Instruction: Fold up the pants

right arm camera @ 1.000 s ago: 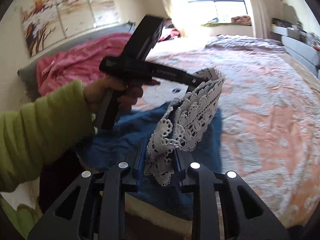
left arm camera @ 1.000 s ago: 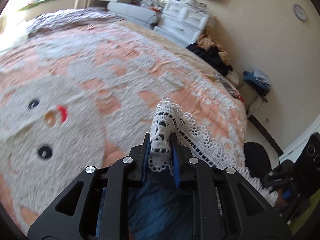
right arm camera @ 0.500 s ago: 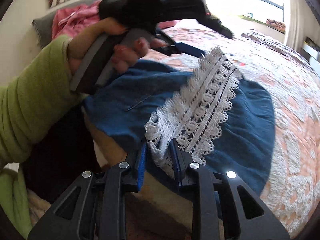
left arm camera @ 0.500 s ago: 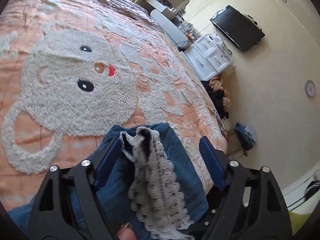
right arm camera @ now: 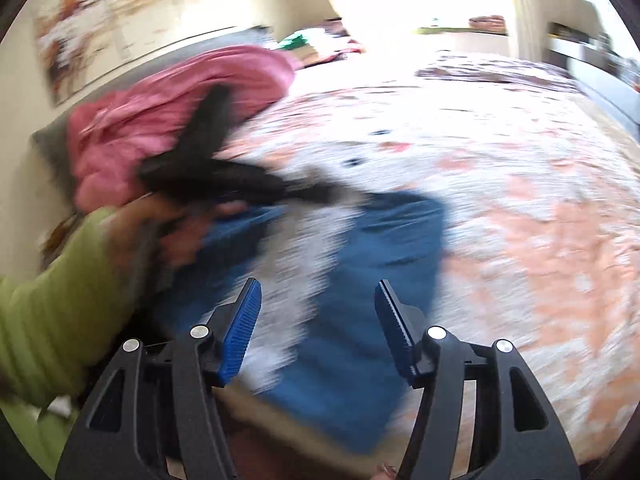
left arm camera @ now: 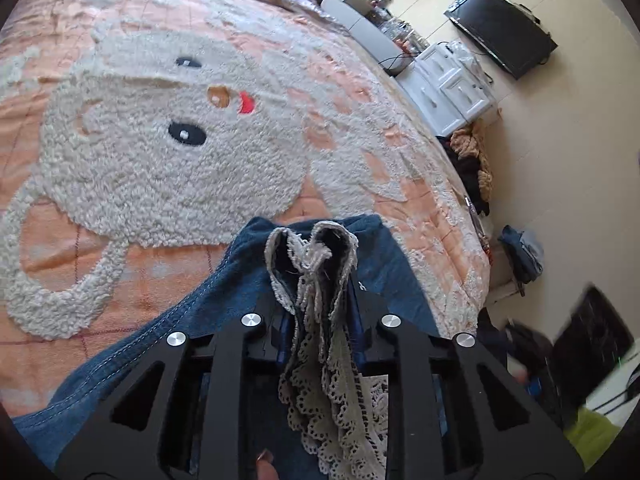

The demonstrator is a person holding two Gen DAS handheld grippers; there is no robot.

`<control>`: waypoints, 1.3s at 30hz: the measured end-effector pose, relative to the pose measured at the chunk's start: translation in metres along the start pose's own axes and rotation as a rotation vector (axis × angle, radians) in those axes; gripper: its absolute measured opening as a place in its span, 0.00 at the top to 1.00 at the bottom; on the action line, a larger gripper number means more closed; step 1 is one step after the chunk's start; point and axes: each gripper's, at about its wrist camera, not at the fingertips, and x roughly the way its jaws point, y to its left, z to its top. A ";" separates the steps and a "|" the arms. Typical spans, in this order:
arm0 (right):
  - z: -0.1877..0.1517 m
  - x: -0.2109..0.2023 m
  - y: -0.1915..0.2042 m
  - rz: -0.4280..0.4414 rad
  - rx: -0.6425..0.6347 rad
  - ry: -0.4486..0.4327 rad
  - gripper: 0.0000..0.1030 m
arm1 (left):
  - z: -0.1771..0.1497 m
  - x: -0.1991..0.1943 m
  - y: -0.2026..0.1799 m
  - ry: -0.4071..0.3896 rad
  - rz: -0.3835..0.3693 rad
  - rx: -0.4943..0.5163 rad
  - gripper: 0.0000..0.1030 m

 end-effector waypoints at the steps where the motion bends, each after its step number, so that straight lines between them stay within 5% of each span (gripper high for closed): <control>1: 0.010 0.007 -0.014 -0.027 0.037 0.015 0.44 | 0.001 -0.005 -0.003 -0.012 0.000 0.012 0.86; 10: 0.053 0.077 -0.097 -0.008 0.253 0.157 0.45 | -0.007 0.008 0.011 0.031 0.056 -0.014 0.84; 11: 0.054 0.085 -0.097 0.016 0.248 0.183 0.48 | -0.007 0.008 0.008 0.026 0.072 0.001 0.83; 13: 0.053 0.098 -0.086 0.034 0.227 0.215 0.78 | -0.007 0.010 0.002 0.015 0.110 0.034 0.79; 17: 0.048 0.101 -0.079 -0.071 0.134 0.209 0.83 | -0.006 0.011 -0.006 -0.019 0.189 0.072 0.72; 24: 0.040 0.103 -0.072 -0.145 0.067 0.170 0.75 | -0.010 -0.002 -0.006 -0.062 0.283 0.048 0.55; 27: 0.040 0.080 -0.070 -0.124 0.071 0.110 0.58 | -0.017 -0.021 -0.014 -0.113 0.293 0.035 0.51; 39: 0.016 0.010 -0.038 -0.067 0.006 0.028 0.43 | -0.064 -0.064 -0.061 -0.170 0.346 0.009 0.36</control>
